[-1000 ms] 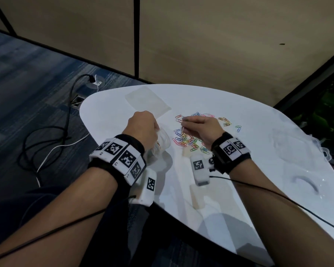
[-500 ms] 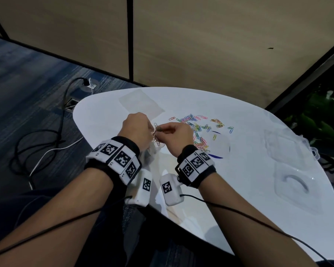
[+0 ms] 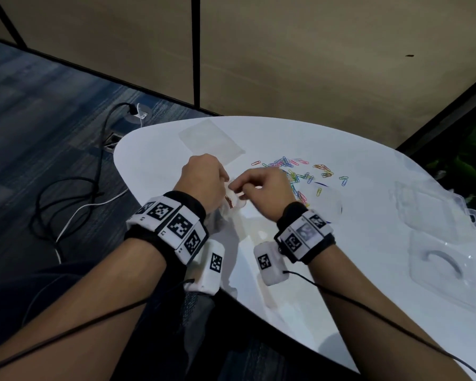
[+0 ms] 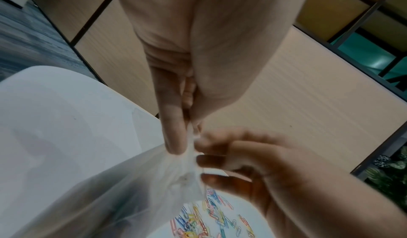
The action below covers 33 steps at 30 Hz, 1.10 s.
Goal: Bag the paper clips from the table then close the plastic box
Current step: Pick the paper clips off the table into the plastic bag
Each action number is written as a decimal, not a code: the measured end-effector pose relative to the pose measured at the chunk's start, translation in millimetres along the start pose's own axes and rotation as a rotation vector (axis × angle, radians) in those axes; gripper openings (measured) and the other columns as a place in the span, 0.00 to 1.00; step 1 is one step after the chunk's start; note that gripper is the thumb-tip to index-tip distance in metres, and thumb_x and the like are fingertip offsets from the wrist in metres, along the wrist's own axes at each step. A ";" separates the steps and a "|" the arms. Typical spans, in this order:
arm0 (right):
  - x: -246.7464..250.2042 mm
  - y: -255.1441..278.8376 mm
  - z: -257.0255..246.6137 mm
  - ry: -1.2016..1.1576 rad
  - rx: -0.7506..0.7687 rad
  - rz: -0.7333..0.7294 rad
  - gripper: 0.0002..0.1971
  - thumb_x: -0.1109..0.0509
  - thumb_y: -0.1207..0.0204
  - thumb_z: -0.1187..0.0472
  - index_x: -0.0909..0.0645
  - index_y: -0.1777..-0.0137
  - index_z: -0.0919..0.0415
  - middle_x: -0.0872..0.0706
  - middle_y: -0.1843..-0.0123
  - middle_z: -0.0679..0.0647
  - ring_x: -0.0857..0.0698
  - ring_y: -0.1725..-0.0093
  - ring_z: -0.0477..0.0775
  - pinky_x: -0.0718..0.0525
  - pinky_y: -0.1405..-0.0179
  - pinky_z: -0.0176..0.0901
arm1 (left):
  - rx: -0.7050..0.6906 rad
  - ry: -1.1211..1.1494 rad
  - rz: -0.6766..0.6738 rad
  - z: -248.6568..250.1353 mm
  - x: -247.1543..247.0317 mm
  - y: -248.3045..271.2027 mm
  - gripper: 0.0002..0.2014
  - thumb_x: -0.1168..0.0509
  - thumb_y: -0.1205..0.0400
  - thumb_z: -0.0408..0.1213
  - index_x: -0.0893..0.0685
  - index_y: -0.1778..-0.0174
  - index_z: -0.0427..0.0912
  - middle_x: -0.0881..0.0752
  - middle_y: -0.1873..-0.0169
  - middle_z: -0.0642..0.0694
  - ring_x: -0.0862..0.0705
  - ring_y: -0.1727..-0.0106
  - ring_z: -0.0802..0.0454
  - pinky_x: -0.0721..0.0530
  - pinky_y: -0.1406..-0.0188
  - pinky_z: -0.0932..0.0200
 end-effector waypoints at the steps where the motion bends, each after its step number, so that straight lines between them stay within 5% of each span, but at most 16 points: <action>1: 10.5 -6.0 8.8 -0.107 -0.045 0.123 0.17 0.39 0.31 0.78 0.10 0.64 0.63 0.08 0.63 0.56 0.10 0.62 0.53 0.09 0.56 0.44 | 0.002 0.007 0.004 -2.8 1.3 -1.4 0.12 0.37 0.17 0.27 0.08 0.51 0.41 0.08 0.51 0.39 0.08 0.53 0.37 0.09 0.45 0.47; 4: 35.3 -34.4 46.0 0.104 -0.154 0.208 0.16 0.38 0.25 0.72 0.09 0.54 0.57 0.08 0.51 0.51 0.11 0.50 0.54 0.12 0.43 0.48 | 0.016 0.034 0.026 -11.7 6.6 -6.0 0.12 0.37 0.17 0.27 0.08 0.53 0.41 0.09 0.50 0.39 0.08 0.54 0.37 0.09 0.46 0.46; 6: 35.9 -51.2 71.2 0.481 -0.201 -0.031 0.15 0.34 0.21 0.62 0.14 0.37 0.50 0.14 0.34 0.49 0.17 0.35 0.52 0.23 0.32 0.41 | 0.012 0.026 0.035 -12.3 7.1 -7.6 0.12 0.37 0.17 0.28 0.08 0.53 0.42 0.09 0.52 0.40 0.08 0.54 0.38 0.09 0.47 0.47; 8: 25.6 -61.8 90.4 0.731 -0.182 -0.286 0.23 0.35 0.19 0.52 0.26 0.24 0.48 0.27 0.20 0.52 0.28 0.23 0.56 0.32 0.24 0.46 | 0.001 0.006 0.027 -9.4 5.1 -7.6 0.12 0.38 0.17 0.28 0.08 0.54 0.43 0.08 0.53 0.40 0.08 0.54 0.38 0.09 0.45 0.47; 10: 10.8 -65.8 101.3 0.920 -0.122 -0.436 0.27 0.36 0.19 0.48 0.33 0.20 0.47 0.35 0.17 0.55 0.32 0.20 0.62 0.32 0.21 0.55 | -0.010 -0.007 0.013 -6.3 2.8 -8.0 0.12 0.38 0.16 0.29 0.09 0.54 0.43 0.08 0.53 0.39 0.08 0.54 0.38 0.09 0.45 0.47; 12: -0.7 -64.9 103.8 1.045 -0.007 -0.429 0.22 0.37 0.20 0.50 0.28 0.26 0.49 0.28 0.24 0.58 0.25 0.28 0.66 0.23 0.31 0.59 | -0.006 -0.002 0.003 -6.0 1.1 -10.0 0.12 0.38 0.16 0.29 0.09 0.54 0.43 0.09 0.52 0.39 0.08 0.55 0.37 0.09 0.46 0.47; 15: -11.6 -56.3 103.0 1.125 0.158 -0.345 0.06 0.39 0.20 0.63 0.20 0.52 0.60 0.22 0.54 0.58 0.17 0.50 0.65 0.19 0.58 0.51 | -0.006 -0.008 0.001 -5.9 -1.7 -11.2 0.12 0.37 0.17 0.28 0.09 0.55 0.44 0.09 0.52 0.40 0.08 0.55 0.38 0.08 0.48 0.47; 18: -6.3 -54.9 105.9 1.145 0.126 -0.299 0.09 0.38 0.22 0.68 0.16 0.57 0.65 0.17 0.57 0.59 0.15 0.53 0.63 0.22 0.61 0.44 | -0.004 -0.017 -0.001 -5.4 -3.2 -9.8 0.11 0.37 0.17 0.28 0.09 0.55 0.44 0.09 0.52 0.40 0.08 0.55 0.38 0.08 0.48 0.47; 22: 23.6 -56.3 108.3 0.803 -0.134 -0.080 0.09 0.29 0.23 0.64 0.09 0.49 0.62 0.08 0.51 0.57 0.11 0.50 0.56 0.15 0.46 0.40 | 0.000 -0.010 -0.009 -5.2 -5.3 -9.6 0.11 0.37 0.17 0.28 0.09 0.55 0.44 0.10 0.51 0.40 0.08 0.54 0.38 0.08 0.48 0.47; 26: 54.2 -48.1 106.1 0.251 -0.393 0.204 0.06 0.22 0.28 0.66 0.08 0.51 0.60 0.07 0.57 0.55 0.10 0.65 0.50 0.13 0.61 0.30 | -0.005 -0.012 -0.023 -0.7 -7.3 -9.9 0.12 0.37 0.17 0.27 0.08 0.53 0.43 0.10 0.49 0.39 0.08 0.53 0.37 0.09 0.46 0.47; 29: 66.2 -38.7 93.2 -0.191 -0.508 0.270 0.06 0.20 0.30 0.69 0.08 0.53 0.63 0.07 0.59 0.60 0.07 0.59 0.60 0.08 0.52 0.46 | -0.013 -0.032 -0.036 4.9 -9.1 -8.4 0.13 0.38 0.18 0.26 0.08 0.50 0.41 0.09 0.49 0.40 0.08 0.52 0.37 0.09 0.45 0.48; 33: 59.6 -23.7 60.8 -0.775 -0.482 0.210 0.08 0.25 0.28 0.75 0.14 0.49 0.72 0.09 0.56 0.64 0.08 0.56 0.57 0.09 0.49 0.43 | -0.011 -0.060 -0.007 11.1 -10.2 -5.4 0.14 0.39 0.18 0.27 0.08 0.49 0.42 0.09 0.47 0.41 0.10 0.48 0.40 0.11 0.42 0.52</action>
Point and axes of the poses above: each hand's wrist, its own y-axis away from the middle knuckle, its own x-axis out of the back of the hand, z = x × y, the point moved 2 cm from there along -y, towards the middle knuckle
